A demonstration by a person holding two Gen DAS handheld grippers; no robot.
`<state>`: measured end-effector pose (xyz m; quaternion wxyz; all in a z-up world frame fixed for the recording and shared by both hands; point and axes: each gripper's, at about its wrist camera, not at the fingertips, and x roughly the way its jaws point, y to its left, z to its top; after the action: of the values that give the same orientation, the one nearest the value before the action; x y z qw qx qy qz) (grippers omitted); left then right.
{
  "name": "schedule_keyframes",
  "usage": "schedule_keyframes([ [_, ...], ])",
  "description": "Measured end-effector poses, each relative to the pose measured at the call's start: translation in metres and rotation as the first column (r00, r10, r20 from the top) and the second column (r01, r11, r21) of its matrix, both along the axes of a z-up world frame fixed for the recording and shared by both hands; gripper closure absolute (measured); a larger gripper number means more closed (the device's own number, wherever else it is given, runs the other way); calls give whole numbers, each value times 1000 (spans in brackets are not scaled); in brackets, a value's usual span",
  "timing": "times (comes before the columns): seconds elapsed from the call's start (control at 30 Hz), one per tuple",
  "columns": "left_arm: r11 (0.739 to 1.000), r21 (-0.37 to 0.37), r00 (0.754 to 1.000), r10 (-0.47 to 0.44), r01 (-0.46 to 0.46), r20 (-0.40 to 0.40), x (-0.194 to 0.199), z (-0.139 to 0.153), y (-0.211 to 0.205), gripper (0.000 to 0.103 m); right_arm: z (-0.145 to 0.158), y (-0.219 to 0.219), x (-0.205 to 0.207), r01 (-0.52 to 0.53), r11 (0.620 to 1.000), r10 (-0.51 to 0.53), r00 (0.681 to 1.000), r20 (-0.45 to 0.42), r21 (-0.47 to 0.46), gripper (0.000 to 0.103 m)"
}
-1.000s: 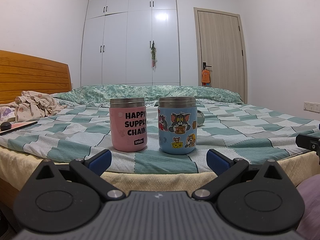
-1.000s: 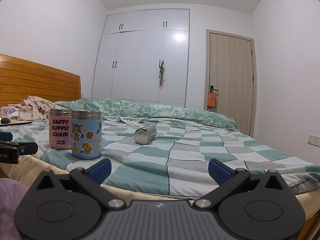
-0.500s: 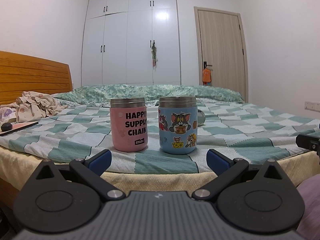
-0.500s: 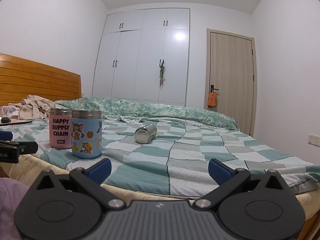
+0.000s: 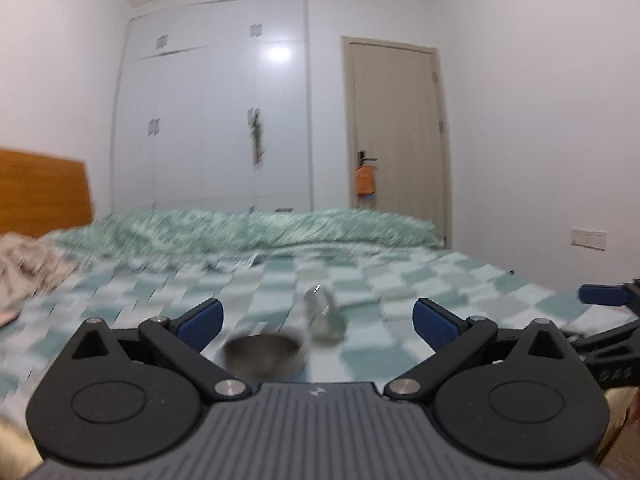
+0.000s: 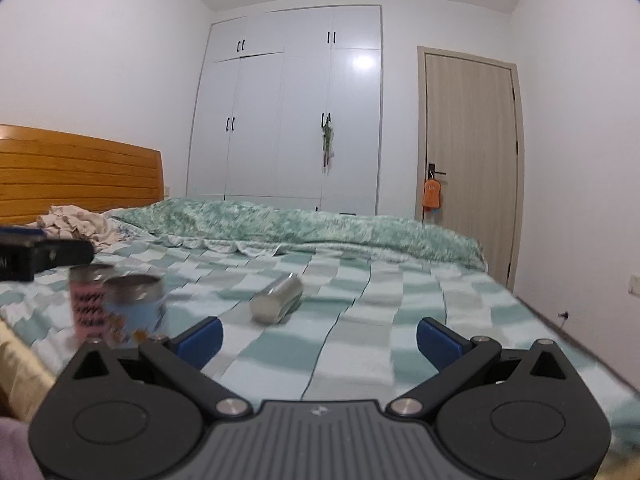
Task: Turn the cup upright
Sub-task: 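Move the left tool to the lying silver cup and close on it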
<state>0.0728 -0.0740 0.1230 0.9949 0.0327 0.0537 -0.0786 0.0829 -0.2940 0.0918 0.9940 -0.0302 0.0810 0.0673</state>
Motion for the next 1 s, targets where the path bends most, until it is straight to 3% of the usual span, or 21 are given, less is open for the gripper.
schedule_keyframes([
  [0.13, 999, 20, 999, -28, 28, 17, 38, 26, -33, 0, 24, -21, 42, -18, 1000, 18, 999, -37, -5, 0],
  [0.37, 997, 74, 997, -14, 19, -73, 128, 37, -87, 0, 45, -57, 125, -42, 999, 39, 989, -140, -21, 0],
  [0.5, 998, 61, 983, 38, -27, -180, 180, 29, -107, 0, 46, -84, 176, -49, 998, 43, 984, -171, -30, 0],
  [0.77, 994, 14, 941, 105, -106, -323, 281, -2, -130, 0, 27, -125, 270, -40, 998, 30, 970, -241, -39, 0],
  [1.0, 980, 121, 925, 187, -155, -331, 345, -30, -111, 0, 7, -129, 333, -83, 996, 74, 952, -297, -16, 0],
])
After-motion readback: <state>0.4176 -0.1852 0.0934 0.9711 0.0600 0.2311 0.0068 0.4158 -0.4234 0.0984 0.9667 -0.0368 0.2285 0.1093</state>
